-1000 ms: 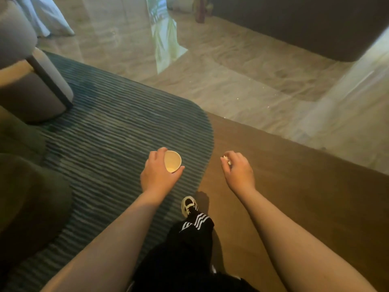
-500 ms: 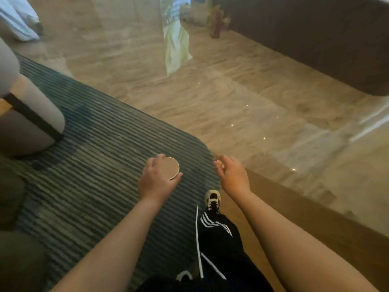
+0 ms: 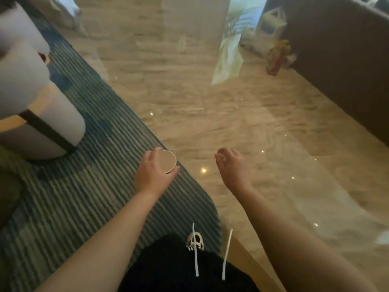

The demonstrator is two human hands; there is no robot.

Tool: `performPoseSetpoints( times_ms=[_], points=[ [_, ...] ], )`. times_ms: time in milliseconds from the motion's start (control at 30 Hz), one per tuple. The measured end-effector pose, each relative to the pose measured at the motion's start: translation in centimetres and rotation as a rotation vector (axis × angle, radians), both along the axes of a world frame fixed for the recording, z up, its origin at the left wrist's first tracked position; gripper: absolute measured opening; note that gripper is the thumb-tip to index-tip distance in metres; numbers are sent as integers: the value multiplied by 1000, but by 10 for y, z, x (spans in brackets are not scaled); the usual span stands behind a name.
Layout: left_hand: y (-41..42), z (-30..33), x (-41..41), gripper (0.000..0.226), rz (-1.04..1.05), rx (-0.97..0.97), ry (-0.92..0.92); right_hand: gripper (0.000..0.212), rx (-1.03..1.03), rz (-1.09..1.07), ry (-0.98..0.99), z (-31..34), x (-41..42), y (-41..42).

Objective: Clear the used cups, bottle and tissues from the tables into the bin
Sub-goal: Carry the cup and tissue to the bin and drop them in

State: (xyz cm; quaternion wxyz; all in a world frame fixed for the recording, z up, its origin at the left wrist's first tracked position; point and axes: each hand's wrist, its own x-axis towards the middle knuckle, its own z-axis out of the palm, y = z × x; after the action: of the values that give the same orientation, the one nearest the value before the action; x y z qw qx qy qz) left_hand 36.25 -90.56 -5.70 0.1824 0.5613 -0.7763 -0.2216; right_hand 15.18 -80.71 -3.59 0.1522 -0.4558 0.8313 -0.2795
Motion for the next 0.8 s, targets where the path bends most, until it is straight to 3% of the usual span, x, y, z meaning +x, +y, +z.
performPoseSetpoints(
  times_ms=[267, 433, 800],
  points=[
    [-175, -4, -61, 67, 161, -36, -5, 27, -20, 175, 27, -8, -67, -205],
    [-327, -16, -88, 68, 284, -47, 42, 25, -20, 326, 77, -21, -97, -380],
    [-621, 27, -93, 70, 493, -9, 38, 24, -28, 572, 120, 10, -101, -724]
  ],
)
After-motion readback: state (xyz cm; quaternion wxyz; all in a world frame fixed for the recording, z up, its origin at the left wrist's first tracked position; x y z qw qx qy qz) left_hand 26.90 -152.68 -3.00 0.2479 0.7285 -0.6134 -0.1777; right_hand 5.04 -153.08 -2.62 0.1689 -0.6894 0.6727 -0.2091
